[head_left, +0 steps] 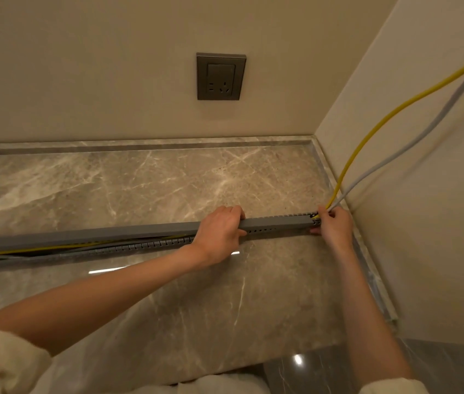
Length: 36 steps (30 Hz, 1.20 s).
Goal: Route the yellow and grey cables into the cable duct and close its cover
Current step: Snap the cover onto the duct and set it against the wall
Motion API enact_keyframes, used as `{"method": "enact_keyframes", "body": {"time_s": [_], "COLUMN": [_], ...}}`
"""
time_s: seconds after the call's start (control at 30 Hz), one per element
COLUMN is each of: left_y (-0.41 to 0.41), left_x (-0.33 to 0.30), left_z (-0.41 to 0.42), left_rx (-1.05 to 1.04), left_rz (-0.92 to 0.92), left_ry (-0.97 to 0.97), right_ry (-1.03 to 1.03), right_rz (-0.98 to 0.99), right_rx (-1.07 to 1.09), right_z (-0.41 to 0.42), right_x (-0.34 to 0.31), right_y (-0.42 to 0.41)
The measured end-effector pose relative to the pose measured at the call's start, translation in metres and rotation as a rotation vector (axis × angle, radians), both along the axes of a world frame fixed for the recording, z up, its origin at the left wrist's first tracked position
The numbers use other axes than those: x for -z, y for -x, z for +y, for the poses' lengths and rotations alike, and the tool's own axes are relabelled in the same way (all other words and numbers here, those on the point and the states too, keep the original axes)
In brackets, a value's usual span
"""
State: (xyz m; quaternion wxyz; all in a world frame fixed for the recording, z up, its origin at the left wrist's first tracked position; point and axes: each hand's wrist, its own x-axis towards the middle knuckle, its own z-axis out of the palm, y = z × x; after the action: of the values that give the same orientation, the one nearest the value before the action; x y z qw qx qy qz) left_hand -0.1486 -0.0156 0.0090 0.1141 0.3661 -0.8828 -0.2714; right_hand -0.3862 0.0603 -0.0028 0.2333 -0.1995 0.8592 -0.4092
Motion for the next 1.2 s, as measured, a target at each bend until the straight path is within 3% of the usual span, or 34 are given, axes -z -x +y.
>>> {"method": "enact_keyframes", "body": {"time_s": [0.3,0.53,0.67,0.97,1.2], "left_y": [0.003,0.016,0.02,0.028,0.035], "left_x": [-0.014,-0.033,-0.046,-0.071,-0.075], "left_z": [-0.001,-0.004,-0.013,-0.04,-0.044], "left_rx": [-0.06,-0.07,-0.101,-0.063,-0.087], "left_rz": [0.037,0.084,0.096,0.046,0.06], "left_ry": [-0.015,0.041,0.025,-0.294,-0.355], "right_ry": [0.413,0.621,0.794,0.996,1.165], "right_rz": [-0.349,-0.494,-0.737,-1.125,-1.297], "right_rx": [0.212,0.264,0.402,0.459,0.484], "right_z": [0.005,0.0,-0.014,-0.037,-0.038], "right_x": [-0.013,-0.019,-0.03,-0.037,-0.046], "right_y": [0.001,-0.005,-0.017,-0.039,-0.036]}}
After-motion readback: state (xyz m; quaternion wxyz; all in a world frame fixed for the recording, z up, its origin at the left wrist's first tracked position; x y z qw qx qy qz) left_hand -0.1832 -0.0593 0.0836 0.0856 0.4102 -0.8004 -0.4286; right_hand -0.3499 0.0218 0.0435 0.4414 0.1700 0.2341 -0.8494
